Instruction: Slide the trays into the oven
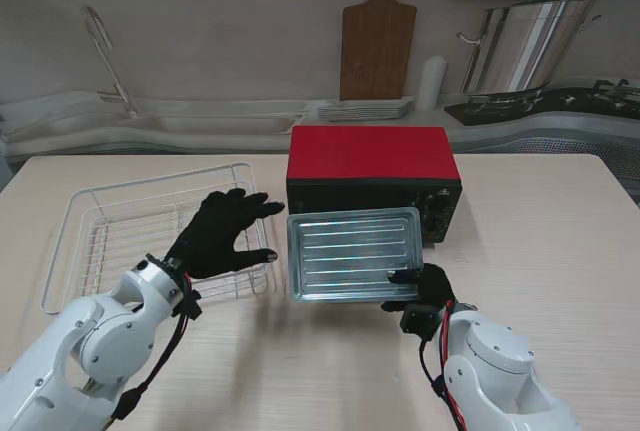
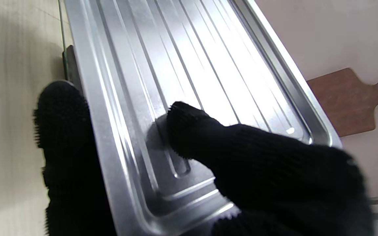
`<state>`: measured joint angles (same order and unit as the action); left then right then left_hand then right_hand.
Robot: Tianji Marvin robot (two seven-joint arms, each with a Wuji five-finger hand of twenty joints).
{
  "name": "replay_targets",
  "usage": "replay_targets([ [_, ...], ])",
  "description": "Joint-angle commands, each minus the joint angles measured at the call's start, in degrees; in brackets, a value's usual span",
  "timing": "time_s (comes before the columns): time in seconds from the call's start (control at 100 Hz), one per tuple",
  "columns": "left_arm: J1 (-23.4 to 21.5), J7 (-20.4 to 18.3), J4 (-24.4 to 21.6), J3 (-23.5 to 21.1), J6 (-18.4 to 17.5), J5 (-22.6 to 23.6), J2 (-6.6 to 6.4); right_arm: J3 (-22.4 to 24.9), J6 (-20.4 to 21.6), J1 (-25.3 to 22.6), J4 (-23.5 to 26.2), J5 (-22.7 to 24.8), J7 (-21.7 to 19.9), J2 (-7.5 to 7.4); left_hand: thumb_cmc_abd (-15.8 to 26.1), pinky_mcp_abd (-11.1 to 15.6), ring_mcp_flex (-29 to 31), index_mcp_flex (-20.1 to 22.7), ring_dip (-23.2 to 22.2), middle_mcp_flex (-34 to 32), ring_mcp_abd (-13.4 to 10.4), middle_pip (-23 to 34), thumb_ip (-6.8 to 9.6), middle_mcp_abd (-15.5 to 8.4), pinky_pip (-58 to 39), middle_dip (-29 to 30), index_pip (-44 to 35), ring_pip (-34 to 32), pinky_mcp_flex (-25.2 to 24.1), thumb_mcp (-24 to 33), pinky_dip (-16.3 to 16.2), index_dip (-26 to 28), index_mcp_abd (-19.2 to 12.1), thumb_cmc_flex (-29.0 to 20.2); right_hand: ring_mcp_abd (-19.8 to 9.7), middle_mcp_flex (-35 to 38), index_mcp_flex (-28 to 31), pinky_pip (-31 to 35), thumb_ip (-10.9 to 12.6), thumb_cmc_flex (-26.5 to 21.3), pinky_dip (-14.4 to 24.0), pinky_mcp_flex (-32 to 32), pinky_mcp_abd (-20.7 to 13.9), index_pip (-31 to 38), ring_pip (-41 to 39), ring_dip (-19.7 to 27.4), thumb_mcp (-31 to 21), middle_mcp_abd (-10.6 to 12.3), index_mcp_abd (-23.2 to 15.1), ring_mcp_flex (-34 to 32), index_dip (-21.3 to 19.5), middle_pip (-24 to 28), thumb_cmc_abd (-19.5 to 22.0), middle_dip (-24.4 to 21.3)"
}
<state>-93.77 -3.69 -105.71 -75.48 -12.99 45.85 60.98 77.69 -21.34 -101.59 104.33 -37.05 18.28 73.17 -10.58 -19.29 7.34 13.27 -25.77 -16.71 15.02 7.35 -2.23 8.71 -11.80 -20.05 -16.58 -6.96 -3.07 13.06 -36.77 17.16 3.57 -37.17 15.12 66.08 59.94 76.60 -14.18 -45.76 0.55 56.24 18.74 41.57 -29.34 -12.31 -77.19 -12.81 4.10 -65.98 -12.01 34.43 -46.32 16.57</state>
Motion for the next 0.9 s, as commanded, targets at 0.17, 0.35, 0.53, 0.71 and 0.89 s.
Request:
replay_targets([
  [0.17, 0.7, 0.8, 1.3, 0.8, -1.5, 0.5, 0.38, 0.6, -4.0, 0.7, 0.4, -4.0, 2.1, 1.55, 2.2, 2.1, -2.4, -1.9, 1.3, 2.5, -2.1, -1.0, 1.57, -1.1, 3.3, 1.1, 0.8, 1.8, -1.7, -1.9, 0.0, -1.3, -2.0, 0.5, 1.4, -1.4, 2.6, 1.7, -1.0, -4.2, -0.8, 1.7, -1.9, 6.7, -1.8, -0.2, -4.2, -1.0, -3.6, -2.5, -0.7, 1.5, 2.6, 0.7],
  [0.35, 2.1, 0.3, 3.0, 1.6, -2.8, 0.1, 0.24, 0.8, -6.9, 2.2, -0.5, -7.0, 4.9, 2.38, 2.9, 3.1, -3.3, -2.2, 2.1, 3.2, -2.9, -1.6, 1.57, -1.8, 4.2, 1.7, 0.9, 2.5, -2.2, -2.4, 0.9, -1.6, -2.7, 0.9, 1.3, -1.9, 2.2, 1.3, -1.0, -4.2, -0.8, 1.6, -2.1, 6.4, -1.6, -0.1, -4.2, -1.1, -3.5, -2.2, -0.9, 1.7, 2.7, 0.8],
  [0.53, 4.0, -0.3, 4.6, 3.1, -2.6, -1.4, 0.27, 1.3, -9.7, 3.7, -1.5, -10.6, 6.9, 2.98, 3.7, 3.5, -3.8, -2.3, 2.6, 3.6, -3.2, -1.7, 1.67, -1.9, 4.7, 2.1, 1.0, 2.7, -2.5, -3.1, 1.6, -1.8, -3.0, 0.7, 1.3, -2.1, 2.0, 1.2, -1.0, -4.3, -0.9, 1.6, -2.1, 6.1, -1.5, -0.1, -4.1, -1.2, -3.4, -2.2, -1.0, 2.0, 2.9, 0.9],
  [0.71, 5.6, 0.2, 5.3, 4.5, -2.6, 1.2, 0.12, 1.8, -12.1, 5.0, -2.6, -12.3, 8.6, 3.53, 3.8, 3.5, -3.8, -1.6, 2.8, 3.3, -3.4, -1.4, 1.79, -1.9, 4.8, 2.2, 0.5, 2.6, -2.6, -3.6, 2.0, -1.7, -3.1, 0.1, 1.1, -2.3, 1.7, 1.3, -1.0, -4.3, -0.8, 1.7, -2.1, 5.8, -1.5, -0.2, -4.1, -1.4, -3.3, -2.3, -1.1, 2.1, 2.9, 0.9],
  [0.89, 7.0, 0.9, 6.4, 6.2, -2.8, 3.9, -0.04, 2.3, -14.2, 6.2, -3.6, -13.1, 9.5, 3.98, 4.1, 3.7, -4.0, -1.8, 3.1, 3.5, -3.9, -1.5, 1.89, -2.1, 5.0, 2.3, 0.7, 2.7, -2.7, -4.1, 2.5, -1.7, -3.0, -0.1, 1.2, -2.5, 1.4, 1.4, -1.0, -4.2, -0.8, 1.7, -2.2, 5.5, -1.3, -0.1, -4.0, -1.6, -3.1, -2.3, -1.2, 2.2, 3.1, 0.9],
])
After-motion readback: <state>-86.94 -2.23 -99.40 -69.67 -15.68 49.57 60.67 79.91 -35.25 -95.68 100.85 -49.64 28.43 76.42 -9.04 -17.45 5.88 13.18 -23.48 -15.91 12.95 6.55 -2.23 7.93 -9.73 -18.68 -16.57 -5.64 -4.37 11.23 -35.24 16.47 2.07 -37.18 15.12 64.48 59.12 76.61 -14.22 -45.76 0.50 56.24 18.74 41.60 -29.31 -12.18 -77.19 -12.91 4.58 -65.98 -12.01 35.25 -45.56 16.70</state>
